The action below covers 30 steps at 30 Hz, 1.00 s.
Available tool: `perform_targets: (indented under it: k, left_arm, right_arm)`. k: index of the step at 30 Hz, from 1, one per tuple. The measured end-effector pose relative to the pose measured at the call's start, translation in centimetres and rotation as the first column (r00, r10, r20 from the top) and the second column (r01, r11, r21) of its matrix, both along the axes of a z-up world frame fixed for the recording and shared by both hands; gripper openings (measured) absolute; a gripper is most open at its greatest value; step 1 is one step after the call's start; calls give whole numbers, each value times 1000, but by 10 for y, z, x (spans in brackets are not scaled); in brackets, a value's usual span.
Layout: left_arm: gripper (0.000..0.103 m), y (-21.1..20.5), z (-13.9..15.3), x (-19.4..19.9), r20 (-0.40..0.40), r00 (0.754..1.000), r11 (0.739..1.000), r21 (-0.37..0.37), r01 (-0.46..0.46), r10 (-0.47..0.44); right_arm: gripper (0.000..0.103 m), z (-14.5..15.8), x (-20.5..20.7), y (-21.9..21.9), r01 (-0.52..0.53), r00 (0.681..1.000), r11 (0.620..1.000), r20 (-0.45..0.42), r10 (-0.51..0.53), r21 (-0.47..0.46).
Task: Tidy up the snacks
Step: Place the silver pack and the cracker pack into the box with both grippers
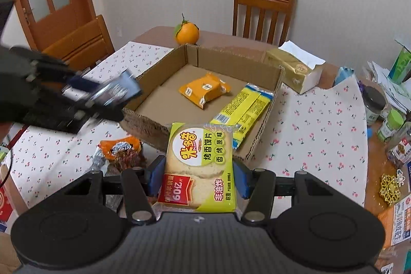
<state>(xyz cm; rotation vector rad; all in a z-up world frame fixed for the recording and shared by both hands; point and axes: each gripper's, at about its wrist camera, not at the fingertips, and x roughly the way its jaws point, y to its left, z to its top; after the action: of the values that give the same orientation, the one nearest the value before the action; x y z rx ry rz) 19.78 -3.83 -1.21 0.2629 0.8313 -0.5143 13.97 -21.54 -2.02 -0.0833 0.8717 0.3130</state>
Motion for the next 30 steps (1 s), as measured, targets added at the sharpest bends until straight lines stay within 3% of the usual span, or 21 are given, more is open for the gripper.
perform_targets:
  k: [12, 13, 15, 16, 20, 30]
  left_arm:
    - [48, -4, -35, 79, -39, 993, 993, -13, -116, 116]
    - [51, -2, -38, 81, -39, 991, 991, -18, -131, 130]
    - [69, 3, -43, 83, -38, 986, 986, -23, -164, 163]
    - [80, 6, -43, 82, -28, 985, 985, -23, -174, 173]
    - [92, 19, -39, 70, -3, 979, 978, -45, -202, 203]
    - [95, 48, -28, 12, 11, 958, 954, -93, -284, 286]
  right_arm:
    - [60, 4, 16, -3, 34, 999, 999, 18, -34, -5]
    - [60, 4, 17, -3, 37, 999, 999, 17, -37, -4]
    - [60, 3, 21, -3, 40, 999, 999, 18, -40, -3]
    - [60, 3, 23, -3, 42, 999, 999, 16, -42, -3]
    - [60, 1, 33, -2, 46, 999, 999, 7, -46, 1]
    - [60, -4, 71, 15, 21, 1000, 1000, 0, -21, 17]
